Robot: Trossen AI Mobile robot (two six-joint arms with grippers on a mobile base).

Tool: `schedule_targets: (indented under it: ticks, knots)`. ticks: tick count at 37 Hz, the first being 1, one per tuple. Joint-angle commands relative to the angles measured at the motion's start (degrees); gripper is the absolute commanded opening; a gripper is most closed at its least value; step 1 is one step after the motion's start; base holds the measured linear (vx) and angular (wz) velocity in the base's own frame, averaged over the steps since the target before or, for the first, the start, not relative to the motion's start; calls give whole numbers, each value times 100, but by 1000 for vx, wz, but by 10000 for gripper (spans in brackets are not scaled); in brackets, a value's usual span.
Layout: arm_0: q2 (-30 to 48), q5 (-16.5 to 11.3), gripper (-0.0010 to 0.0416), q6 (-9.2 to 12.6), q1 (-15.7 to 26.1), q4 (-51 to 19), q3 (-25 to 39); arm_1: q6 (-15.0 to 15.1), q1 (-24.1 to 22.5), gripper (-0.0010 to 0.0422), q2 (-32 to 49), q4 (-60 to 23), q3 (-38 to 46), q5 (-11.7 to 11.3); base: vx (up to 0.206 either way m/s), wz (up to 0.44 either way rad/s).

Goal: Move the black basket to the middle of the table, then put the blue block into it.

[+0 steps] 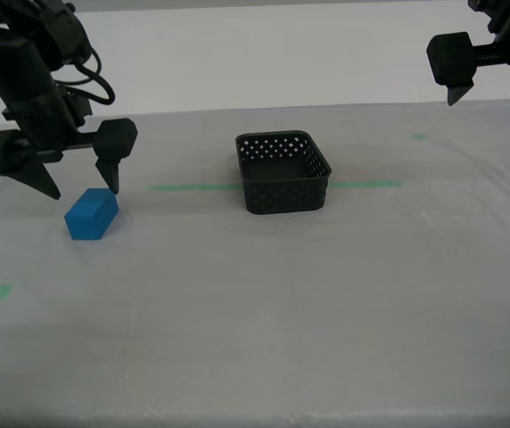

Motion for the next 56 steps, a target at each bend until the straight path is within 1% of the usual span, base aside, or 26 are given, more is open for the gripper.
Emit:
schedule_targets:
  ticks: [1, 5, 10, 15, 18, 26, 33, 37, 40, 43, 52, 56]
  knots:
    - [0, -2, 399, -4, 2, 7, -4, 20, -2, 401, 216, 151, 15, 79, 0, 0]
    - [0, -2, 398, -4, 0, 7, -4, 37, -2, 401, 417, 173, 90, 92, 0, 0]
    - [0, -2, 399, -4, 0, 11, -4, 138, -2, 401, 684, 177, 203, 94, 0, 0]
    - [0, -2, 399, -4, 0, 9, -4, 295, -4, 401, 968, 181, 354, 216, 0, 0]
    - [0, -2, 399, -4, 0, 7, -4, 319, -11, 401, 1058, 184, 393, 260, 0, 0]
    - [0, -2, 398, -4, 2, 9, -4, 271, -15, 400, 1060, 179, 400, 295, 0, 0]
    - [0, -2, 399, -4, 0, 7, -4, 315, -17, 400, 1060, 101, 402, 295, 0, 0]
    - [0, -2, 399, -4, 0, 9, -4, 328, -15, 390, 1060, 52, 402, 297, 0, 0]
    - [0, -2, 399, -4, 2, 9, -4, 396, -13, 373, 1060, 48, 402, 295, 0, 0]
    - [0, -2, 398, -4, 2, 9, -4, 433, -11, 343, 1060, 48, 404, 295, 0, 0]
    - [0, -2, 398, -4, 0, 9, -4, 590, -15, 222, 1060, 50, 407, 295, 0, 0]
    - [0, -2, 398, -4, 0, 9, -4, 708, -13, 174, 1060, 28, 407, 295, 0, 0]
